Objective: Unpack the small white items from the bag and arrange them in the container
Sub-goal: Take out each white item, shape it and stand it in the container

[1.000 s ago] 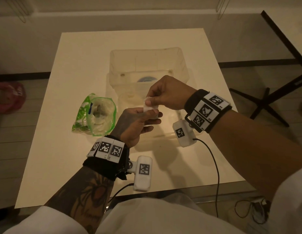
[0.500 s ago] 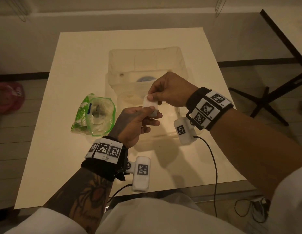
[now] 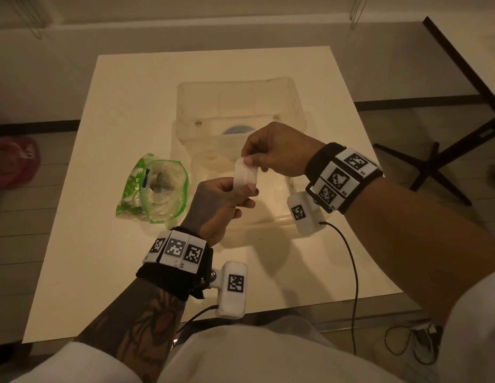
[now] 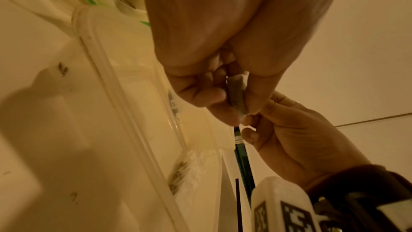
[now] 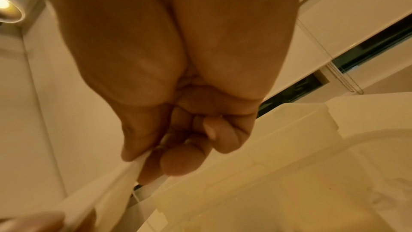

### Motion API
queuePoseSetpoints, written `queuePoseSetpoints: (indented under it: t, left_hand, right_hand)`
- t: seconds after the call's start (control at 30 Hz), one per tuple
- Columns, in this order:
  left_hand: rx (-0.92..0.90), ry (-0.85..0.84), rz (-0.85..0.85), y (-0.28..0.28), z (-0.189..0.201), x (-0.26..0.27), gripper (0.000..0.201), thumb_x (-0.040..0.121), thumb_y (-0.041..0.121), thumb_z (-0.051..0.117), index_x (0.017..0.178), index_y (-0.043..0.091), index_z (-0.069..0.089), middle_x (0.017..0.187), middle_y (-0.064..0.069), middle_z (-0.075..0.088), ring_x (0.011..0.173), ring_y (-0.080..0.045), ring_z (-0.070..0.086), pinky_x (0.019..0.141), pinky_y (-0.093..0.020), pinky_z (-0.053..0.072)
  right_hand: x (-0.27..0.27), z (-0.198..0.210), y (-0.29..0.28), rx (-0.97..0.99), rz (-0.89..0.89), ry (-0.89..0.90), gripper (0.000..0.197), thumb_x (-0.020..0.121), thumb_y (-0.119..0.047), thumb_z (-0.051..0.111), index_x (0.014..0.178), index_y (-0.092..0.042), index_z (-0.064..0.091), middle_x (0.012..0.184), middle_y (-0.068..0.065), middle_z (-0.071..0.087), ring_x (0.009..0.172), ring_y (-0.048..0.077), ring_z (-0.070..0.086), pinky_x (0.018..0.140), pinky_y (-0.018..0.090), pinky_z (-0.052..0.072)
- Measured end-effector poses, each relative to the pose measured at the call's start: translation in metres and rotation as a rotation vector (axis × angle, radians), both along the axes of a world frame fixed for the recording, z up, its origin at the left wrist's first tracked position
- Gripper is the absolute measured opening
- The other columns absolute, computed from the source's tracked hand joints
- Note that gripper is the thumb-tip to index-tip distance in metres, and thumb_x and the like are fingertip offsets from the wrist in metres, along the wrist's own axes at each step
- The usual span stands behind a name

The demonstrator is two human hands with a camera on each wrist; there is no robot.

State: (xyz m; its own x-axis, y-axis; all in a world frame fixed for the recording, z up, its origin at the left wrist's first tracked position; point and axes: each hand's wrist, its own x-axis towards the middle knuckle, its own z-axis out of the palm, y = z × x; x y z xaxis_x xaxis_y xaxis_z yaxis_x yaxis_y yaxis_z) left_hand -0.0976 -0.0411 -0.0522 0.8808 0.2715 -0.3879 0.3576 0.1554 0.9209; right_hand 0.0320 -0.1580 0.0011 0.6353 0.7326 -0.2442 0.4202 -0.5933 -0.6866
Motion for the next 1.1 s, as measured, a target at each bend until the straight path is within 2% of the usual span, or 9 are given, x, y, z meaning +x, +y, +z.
queuePoseSetpoints:
  t: [0.1, 0.23, 0.4, 0.57, 0.63, 0.73, 0.9, 1.03, 1.1]
  left_hand:
    - [-0.056, -0.002, 0.022, 0.000, 0.000, -0.001, 0.016, 0.086, 0.019, 0.069, 0.101, 0.012, 0.070, 0.087, -0.003, 0.075, 0.068, -0.009, 0.066, 0.056, -0.024, 0.045]
    - [-0.113, -0.010, 0.056, -0.001, 0.001, -0.001, 0.014, 0.086, 0.018, 0.069, 0.099, 0.011, 0.071, 0.088, -0.004, 0.074, 0.067, -0.009, 0.065, 0.055, -0.022, 0.044]
    - [-0.143, -0.026, 0.087, -0.004, 0.002, 0.001, 0.017, 0.087, 0.016, 0.068, 0.101, 0.008, 0.071, 0.089, -0.005, 0.073, 0.067, -0.010, 0.064, 0.055, -0.021, 0.043]
    - [-0.112, -0.014, 0.078, -0.005, 0.002, 0.000, 0.011, 0.086, 0.020, 0.070, 0.095, 0.014, 0.072, 0.088, -0.003, 0.075, 0.069, -0.011, 0.065, 0.058, -0.025, 0.043]
    - [-0.082, -0.002, 0.067, -0.005, 0.001, 0.001, 0.010, 0.086, 0.020, 0.069, 0.095, 0.015, 0.071, 0.089, -0.002, 0.076, 0.069, -0.010, 0.066, 0.059, -0.026, 0.044]
    - [-0.079, 0.019, 0.066, -0.007, 0.000, 0.001, 0.010, 0.086, 0.020, 0.070, 0.095, 0.015, 0.071, 0.088, -0.002, 0.076, 0.069, -0.010, 0.067, 0.057, -0.026, 0.044]
    - [-0.113, 0.055, 0.051, -0.010, 0.001, 0.000, 0.015, 0.088, 0.022, 0.068, 0.100, 0.015, 0.071, 0.090, -0.001, 0.075, 0.071, -0.013, 0.067, 0.057, -0.024, 0.044]
    - [-0.096, 0.052, -0.011, -0.009, -0.002, 0.000, 0.019, 0.088, 0.026, 0.067, 0.105, 0.019, 0.069, 0.099, 0.001, 0.075, 0.078, -0.015, 0.069, 0.061, -0.027, 0.046]
    - [-0.042, 0.066, -0.041, -0.007, -0.005, -0.001, 0.019, 0.091, 0.026, 0.064, 0.109, 0.021, 0.067, 0.102, 0.000, 0.074, 0.082, -0.016, 0.071, 0.064, -0.028, 0.048]
  right_hand:
    - [0.000, 0.001, -0.003, -0.018, -0.004, 0.024, 0.013, 0.088, -0.026, 0.070, 0.097, -0.017, 0.069, 0.079, 0.005, 0.071, 0.067, 0.013, 0.062, 0.073, 0.034, 0.055]
    - [-0.002, 0.000, -0.006, -0.005, -0.033, 0.042, 0.014, 0.084, -0.020, 0.074, 0.095, -0.012, 0.071, 0.075, 0.005, 0.069, 0.061, 0.007, 0.059, 0.065, 0.029, 0.052]
    - [-0.003, -0.001, -0.006, 0.017, -0.029, 0.081, 0.021, 0.079, -0.019, 0.078, 0.097, -0.012, 0.072, 0.081, 0.007, 0.072, 0.071, 0.015, 0.066, 0.072, 0.030, 0.056]
    - [-0.002, -0.002, -0.005, 0.037, -0.053, 0.090, 0.027, 0.081, -0.023, 0.077, 0.105, -0.013, 0.068, 0.083, 0.004, 0.071, 0.070, 0.011, 0.064, 0.072, 0.029, 0.054]
    - [-0.001, -0.003, -0.004, 0.063, -0.065, 0.086, 0.018, 0.086, -0.023, 0.072, 0.101, -0.014, 0.067, 0.081, 0.002, 0.070, 0.070, 0.012, 0.063, 0.073, 0.031, 0.055]
    - [0.000, -0.002, -0.004, 0.049, -0.048, 0.041, 0.003, 0.089, -0.018, 0.068, 0.088, -0.015, 0.069, 0.070, -0.005, 0.066, 0.062, 0.006, 0.059, 0.069, 0.027, 0.053]
    - [0.001, -0.003, -0.010, 0.037, -0.061, 0.032, 0.004, 0.089, -0.017, 0.068, 0.088, -0.014, 0.071, 0.077, 0.002, 0.069, 0.065, 0.009, 0.059, 0.071, 0.030, 0.054]
    - [0.003, -0.005, -0.018, 0.024, -0.075, 0.041, 0.005, 0.089, -0.018, 0.068, 0.090, -0.014, 0.070, 0.073, -0.002, 0.066, 0.064, 0.009, 0.058, 0.069, 0.027, 0.052]
    - [0.004, -0.007, -0.026, -0.001, -0.079, 0.050, 0.007, 0.089, -0.018, 0.068, 0.092, -0.012, 0.070, 0.075, 0.000, 0.067, 0.066, 0.009, 0.059, 0.069, 0.025, 0.052]
